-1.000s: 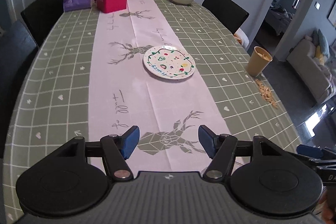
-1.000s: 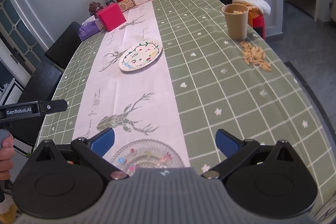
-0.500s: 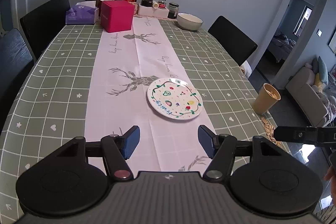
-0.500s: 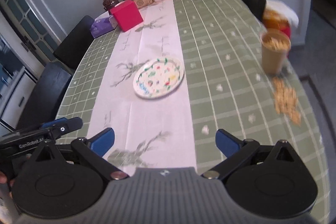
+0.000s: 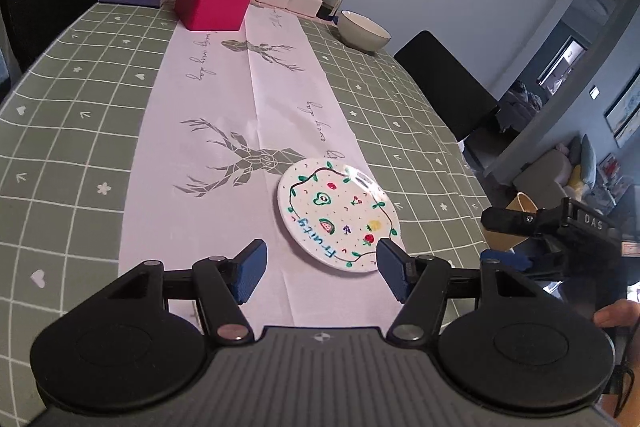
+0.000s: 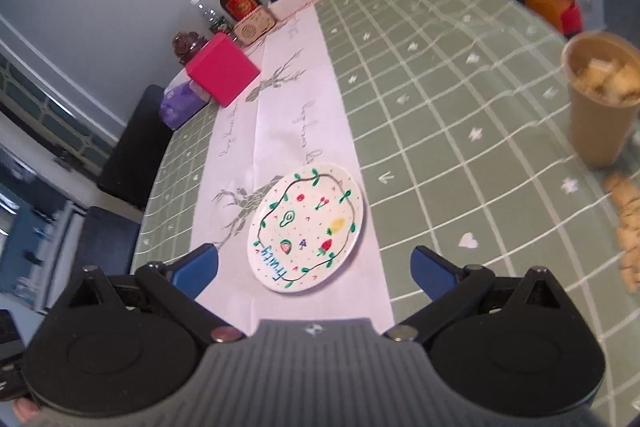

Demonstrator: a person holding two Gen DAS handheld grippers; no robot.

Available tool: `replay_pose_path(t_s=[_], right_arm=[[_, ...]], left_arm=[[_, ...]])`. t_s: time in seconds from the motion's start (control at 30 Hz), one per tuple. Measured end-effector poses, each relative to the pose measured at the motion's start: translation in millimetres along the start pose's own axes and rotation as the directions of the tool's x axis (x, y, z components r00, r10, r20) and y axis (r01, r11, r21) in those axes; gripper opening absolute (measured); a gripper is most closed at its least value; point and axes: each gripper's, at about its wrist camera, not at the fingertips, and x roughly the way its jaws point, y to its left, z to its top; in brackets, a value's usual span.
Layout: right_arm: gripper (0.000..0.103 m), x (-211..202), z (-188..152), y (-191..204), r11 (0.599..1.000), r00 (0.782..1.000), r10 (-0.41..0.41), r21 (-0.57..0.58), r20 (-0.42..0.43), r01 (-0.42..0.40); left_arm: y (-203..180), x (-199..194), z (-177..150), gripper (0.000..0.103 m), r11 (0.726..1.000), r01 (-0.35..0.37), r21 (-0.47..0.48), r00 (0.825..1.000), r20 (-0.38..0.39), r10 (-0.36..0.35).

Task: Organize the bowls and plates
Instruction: 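Close both grippers on the rim of the white plate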

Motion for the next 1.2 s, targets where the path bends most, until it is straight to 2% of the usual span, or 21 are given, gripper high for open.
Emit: replay_pose_path(t_s=[0.1,0.23,0.3,0.4,0.5,0.57,0.7,0.8,0.97,1.03,1.07,1.1,1.13,1.17,1.2], right_arm=[[0.099,14,9,-15,0.998,0.998,0.058,0.036,0.01,-0.059],[0.099,36,20,-38,0.972,0.976,0.213,0.093,0.04,-0.216],[0.099,47,20,-50,0.953,0.962,0.265,0.136,0.063,-0.271],[0.098,61,13,-64,0.938,0.952,0.292,0.168,0.093,-0.304],[0.094,74,9,-75,0.916,0.939,0.33,0.205,0.101,-0.344],[0.088,77,8,-77,0.915,0.935,0.336,0.197,0.115,-0.353],[0.086,77,3,-78,0.914,0.922,0.347,0.159,0.171,-0.373],[0.082,80,0,-75,0.924,0.925,0.336,0.128,0.178,-0.36],[0.075,83,-5,-63,0.961,0.95,0.255,0.064,0.18,-0.27],[0.075,86,-8,-53,0.979,0.964,0.2,0.008,0.173,-0.205],[0.071,88,-10,-49,0.984,0.969,0.179,-0.011,0.169,-0.18],[0.068,91,-13,-49,0.982,0.969,0.187,-0.006,0.164,-0.188],[0.054,94,-15,-52,0.98,0.97,0.19,0.03,0.154,-0.197],[0.037,95,-17,-54,0.982,0.974,0.164,0.07,0.158,-0.176],[0.03,96,-18,-57,0.982,0.977,0.147,0.092,0.154,-0.162]], left_arm=[[11,17,-1,0.073,0.999,0.012,-0.032,0.999,0.053,-0.01],[26,49,-2,0.072,0.999,0.015,-0.038,1.0,-0.009,-0.015],[34,57,-5,0.072,0.998,0.025,-0.049,1.0,-0.002,-0.026],[51,62,-11,0.072,0.98,0.072,-0.186,0.995,0.076,-0.059],[61,73,-7,0.071,0.96,0.125,-0.249,0.992,0.061,-0.113],[63,78,-6,0.07,0.954,0.141,-0.265,0.989,0.075,-0.126],[64,93,-9,0.068,0.934,0.174,-0.313,0.984,0.097,-0.151],[67,103,-15,0.061,0.914,0.216,-0.343,0.975,0.121,-0.185],[64,103,-14,0.06,0.924,0.194,-0.33,0.978,0.133,-0.158],[62,103,-16,0.053,0.93,0.177,-0.322,0.981,0.136,-0.139],[61,103,-17,0.05,0.934,0.166,-0.315,0.982,0.136,-0.129],[60,104,-17,0.039,0.937,0.152,-0.315,0.984,0.132,-0.116],[60,105,-19,0.025,0.937,0.136,-0.321,0.987,0.124,-0.1],[60,105,-21,0.02,0.937,0.12,-0.329,0.988,0.131,-0.08],[62,105,-22,0.015,0.936,0.113,-0.335,0.988,0.135,-0.071]])
